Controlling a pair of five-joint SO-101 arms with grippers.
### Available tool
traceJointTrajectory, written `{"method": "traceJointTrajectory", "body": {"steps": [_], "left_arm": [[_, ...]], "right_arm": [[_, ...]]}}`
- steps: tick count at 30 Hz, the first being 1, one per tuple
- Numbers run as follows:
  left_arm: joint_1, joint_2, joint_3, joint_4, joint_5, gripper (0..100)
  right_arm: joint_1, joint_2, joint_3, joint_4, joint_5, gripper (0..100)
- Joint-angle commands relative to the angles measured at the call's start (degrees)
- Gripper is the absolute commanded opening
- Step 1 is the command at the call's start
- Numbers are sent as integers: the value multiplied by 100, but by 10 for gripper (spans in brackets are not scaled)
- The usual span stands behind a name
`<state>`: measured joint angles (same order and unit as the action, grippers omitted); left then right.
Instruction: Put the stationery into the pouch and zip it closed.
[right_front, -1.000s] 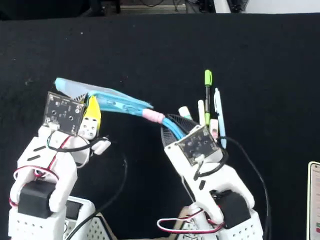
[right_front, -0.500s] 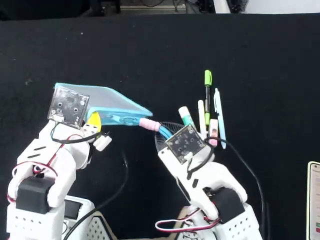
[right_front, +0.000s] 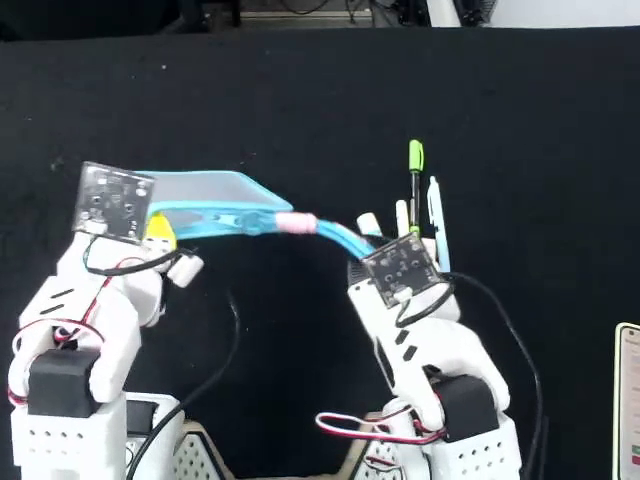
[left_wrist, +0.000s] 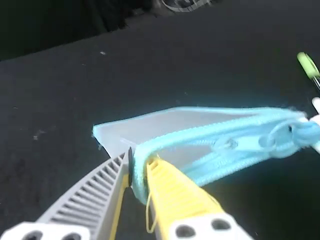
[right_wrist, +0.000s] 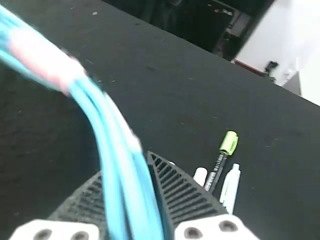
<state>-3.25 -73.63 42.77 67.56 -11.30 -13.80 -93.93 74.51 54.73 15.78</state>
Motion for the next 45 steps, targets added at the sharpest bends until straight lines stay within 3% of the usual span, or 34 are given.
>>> {"method": "traceJointTrajectory", "body": {"steps": [1,7,11,13,16,19,24,30,37,45], "left_arm": [[-101,0,-198,-149,158,30],[-84,-35,-207,-123,167,30],[-84,0,-198,-123,167,30],[-84,0,-198,-105,167,30],[-84,0,-198,-105,167,30],[-84,0,-198,-105,149,30],[-127,0,-154,-97,141,30],[-127,-9,154,-105,149,30],[-127,-53,224,114,158,30],[-136,-62,207,185,158,30]], "right_arm": [[316,75,-374,18,26,11],[580,75,-391,26,62,11],[-281,101,-567,510,79,21],[-765,277,-963,1196,273,79],[-1521,848,-1631,2031,440,145],[-2268,1578,-2158,2295,422,148],[-3051,2563,-3037,2251,352,152],[-3182,2958,-3538,1266,-545,152],[-3385,2967,-3002,334,-211,149],[-4018,2932,-3240,1407,308,152]]}}
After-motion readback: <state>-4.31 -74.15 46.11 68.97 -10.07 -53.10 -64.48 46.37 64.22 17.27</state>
